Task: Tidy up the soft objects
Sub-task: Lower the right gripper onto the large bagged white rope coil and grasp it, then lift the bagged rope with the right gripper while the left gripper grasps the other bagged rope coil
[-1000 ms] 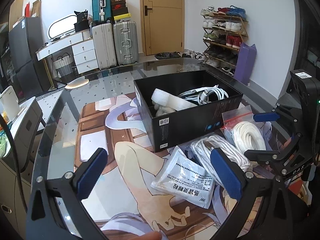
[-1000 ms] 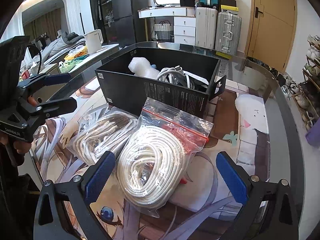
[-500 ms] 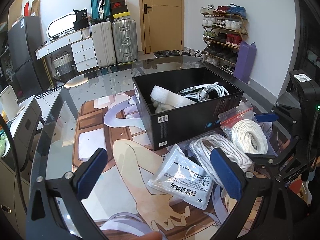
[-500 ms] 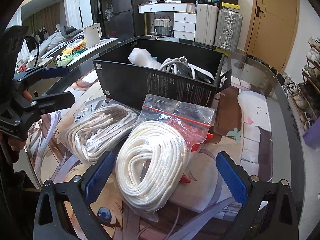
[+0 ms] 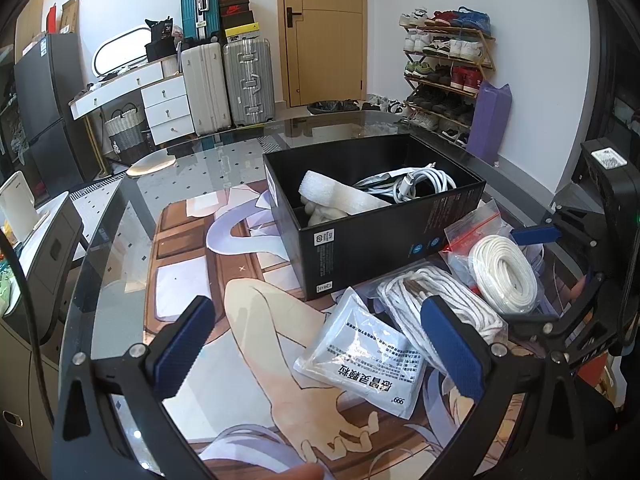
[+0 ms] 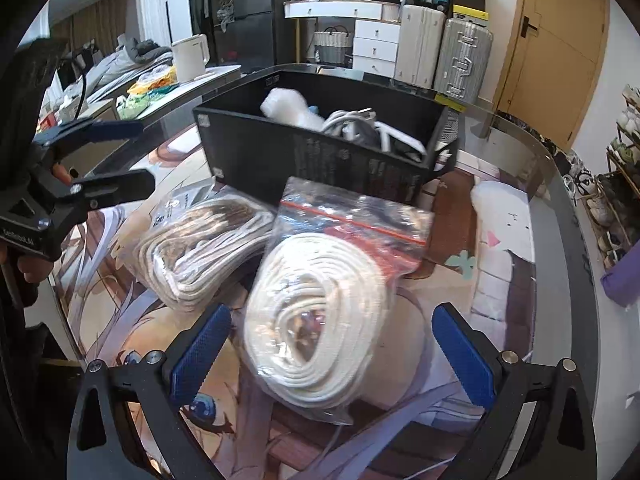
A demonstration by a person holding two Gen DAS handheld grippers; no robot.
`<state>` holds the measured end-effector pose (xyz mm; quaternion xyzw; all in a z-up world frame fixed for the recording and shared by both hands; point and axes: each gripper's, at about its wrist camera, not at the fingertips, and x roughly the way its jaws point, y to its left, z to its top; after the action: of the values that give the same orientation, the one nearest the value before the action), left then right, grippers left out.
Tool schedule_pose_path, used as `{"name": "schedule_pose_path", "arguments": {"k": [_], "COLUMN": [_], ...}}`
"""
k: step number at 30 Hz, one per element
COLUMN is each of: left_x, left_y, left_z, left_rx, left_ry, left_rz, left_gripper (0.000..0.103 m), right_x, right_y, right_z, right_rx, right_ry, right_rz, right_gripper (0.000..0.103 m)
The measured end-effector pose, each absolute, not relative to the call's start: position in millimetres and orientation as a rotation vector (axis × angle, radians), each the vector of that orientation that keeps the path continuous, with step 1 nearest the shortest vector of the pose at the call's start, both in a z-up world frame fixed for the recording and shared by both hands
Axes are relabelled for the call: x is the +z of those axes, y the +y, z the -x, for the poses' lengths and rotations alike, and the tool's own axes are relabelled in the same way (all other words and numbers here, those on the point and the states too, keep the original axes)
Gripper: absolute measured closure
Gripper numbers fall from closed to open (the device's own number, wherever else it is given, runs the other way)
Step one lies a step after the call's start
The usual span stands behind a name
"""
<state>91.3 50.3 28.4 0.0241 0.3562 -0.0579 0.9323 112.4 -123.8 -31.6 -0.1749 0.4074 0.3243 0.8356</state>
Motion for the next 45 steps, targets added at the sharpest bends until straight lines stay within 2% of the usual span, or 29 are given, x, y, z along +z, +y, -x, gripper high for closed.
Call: {"name": "schedule_pose_path", "arguments": {"k": [8, 13, 19, 34, 45], "left_x": [28.8, 28.6, 30.4, 34.0, 24.6], "left_y": [50.5, 50.2, 48.7, 19.4, -5.9], "left_z": [-91.5, -91.4, -90.8, -84.2, -87.4], "left_rx": [-0.119, -0.121, -0.128, -0.203, -0.233], "left_ry": [0.728, 0.73, 0.729, 0.733, 0.761], "left_rz": [-0.049, -0.051, -0.054, -0.08, -0.077], "left_gripper": [0.0, 0.0, 0.0, 0.0, 0.001], "right_x": [-32.2, -27.1, -20.2, 28.5, 30.4], "right_y": [-122.0, -126.6, -129.7, -161.1, -163.2], "right_z": [-109.6, -109.8, -105.2, -96.2, -101.9], "right_rx": [0.692, 0.709, 0.743, 0.786, 0.773], "right_ry": [0.851, 0.844, 0.82, 0.649, 0.658], "right_rz": [0.385, 0.38, 0.397, 0.236, 0.215], "right_gripper": [0.002, 0.036, 0.048, 0.051, 0.051]}}
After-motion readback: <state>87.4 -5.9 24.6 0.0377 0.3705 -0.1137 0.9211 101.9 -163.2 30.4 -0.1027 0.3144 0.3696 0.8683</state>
